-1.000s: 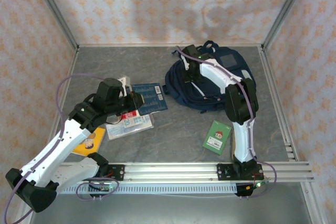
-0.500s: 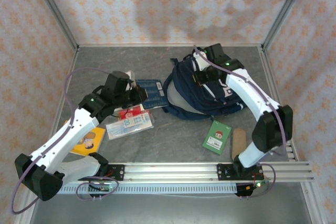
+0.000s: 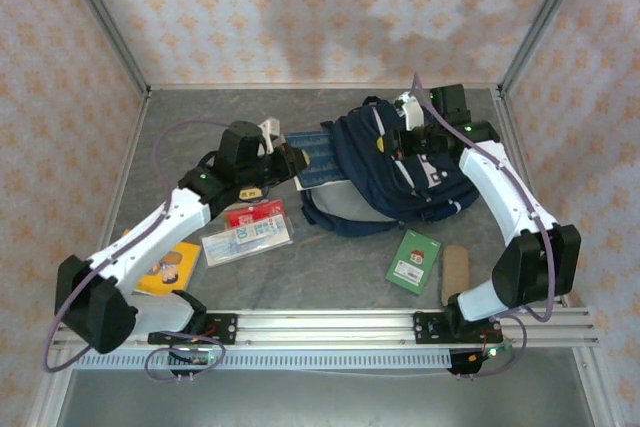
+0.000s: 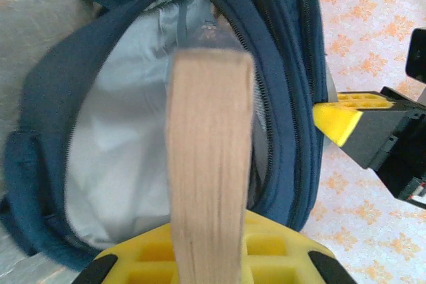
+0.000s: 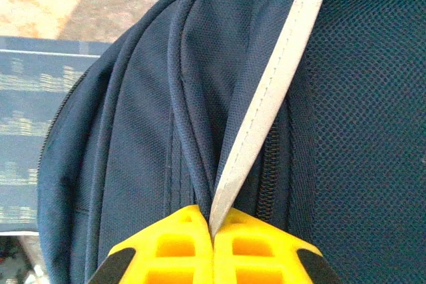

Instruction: Pack the student bag

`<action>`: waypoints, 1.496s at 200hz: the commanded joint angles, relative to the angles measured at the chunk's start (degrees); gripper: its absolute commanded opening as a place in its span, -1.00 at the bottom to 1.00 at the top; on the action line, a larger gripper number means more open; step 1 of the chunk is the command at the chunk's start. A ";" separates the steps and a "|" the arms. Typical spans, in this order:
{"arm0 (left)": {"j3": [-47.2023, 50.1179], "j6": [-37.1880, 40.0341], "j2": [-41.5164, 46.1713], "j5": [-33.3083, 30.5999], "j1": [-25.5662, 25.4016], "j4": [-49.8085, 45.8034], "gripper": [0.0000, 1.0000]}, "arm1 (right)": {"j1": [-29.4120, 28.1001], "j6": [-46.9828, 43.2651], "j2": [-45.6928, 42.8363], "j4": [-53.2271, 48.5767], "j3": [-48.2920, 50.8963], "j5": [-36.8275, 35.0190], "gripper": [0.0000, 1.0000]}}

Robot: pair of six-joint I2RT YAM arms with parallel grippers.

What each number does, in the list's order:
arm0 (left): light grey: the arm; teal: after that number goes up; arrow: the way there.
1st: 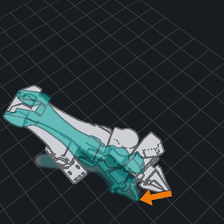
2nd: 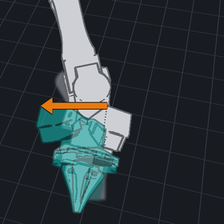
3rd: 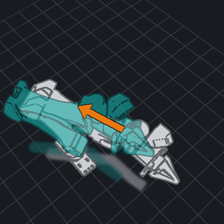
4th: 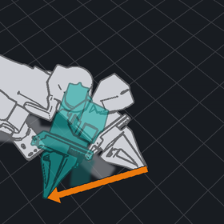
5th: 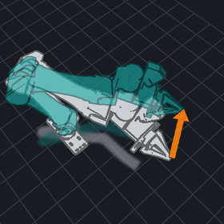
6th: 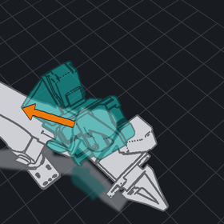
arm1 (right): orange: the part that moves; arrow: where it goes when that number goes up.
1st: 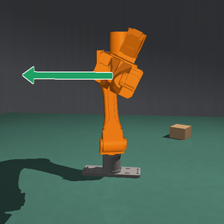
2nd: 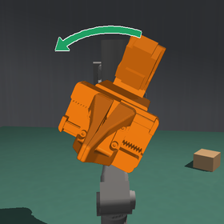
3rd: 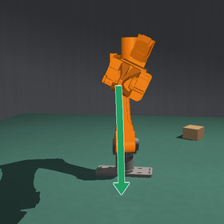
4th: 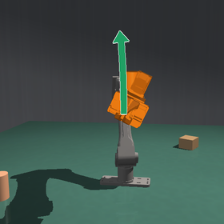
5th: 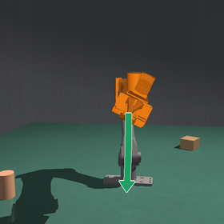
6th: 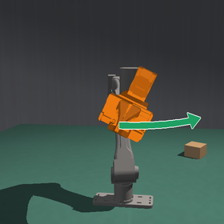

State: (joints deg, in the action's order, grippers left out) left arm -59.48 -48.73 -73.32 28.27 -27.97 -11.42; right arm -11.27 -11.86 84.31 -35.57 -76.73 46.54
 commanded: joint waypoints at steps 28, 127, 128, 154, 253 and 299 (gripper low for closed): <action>1.84 -7.38 -8.30 5.07 0.34 21.06 -1.00 | 1.28 5.26 -2.94 11.79 -0.22 12.66 -1.00; -15.70 -17.10 -38.52 5.56 -5.24 34.47 -1.00 | 1.31 12.27 -2.48 20.24 2.10 15.00 -1.00; -16.12 -17.23 -38.98 5.56 -5.38 34.41 -1.00 | 1.28 12.33 -2.48 20.35 2.11 15.03 -1.00; -26.83 -18.29 -48.98 5.16 -8.49 31.88 -0.90 | 1.26 13.28 -2.20 21.62 2.96 14.02 -1.00; -22.85 -6.60 -38.55 0.58 -6.15 11.88 0.27 | 1.26 8.21 -1.17 18.26 2.91 0.36 -1.00; -14.06 -2.05 -28.96 0.57 -2.99 7.89 0.28 | 1.32 6.03 0.86 16.31 2.24 -4.77 -1.00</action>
State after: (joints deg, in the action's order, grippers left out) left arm -76.58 -55.88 -106.21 30.39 -32.16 1.21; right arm -10.24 -2.85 84.49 -22.31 -72.10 46.19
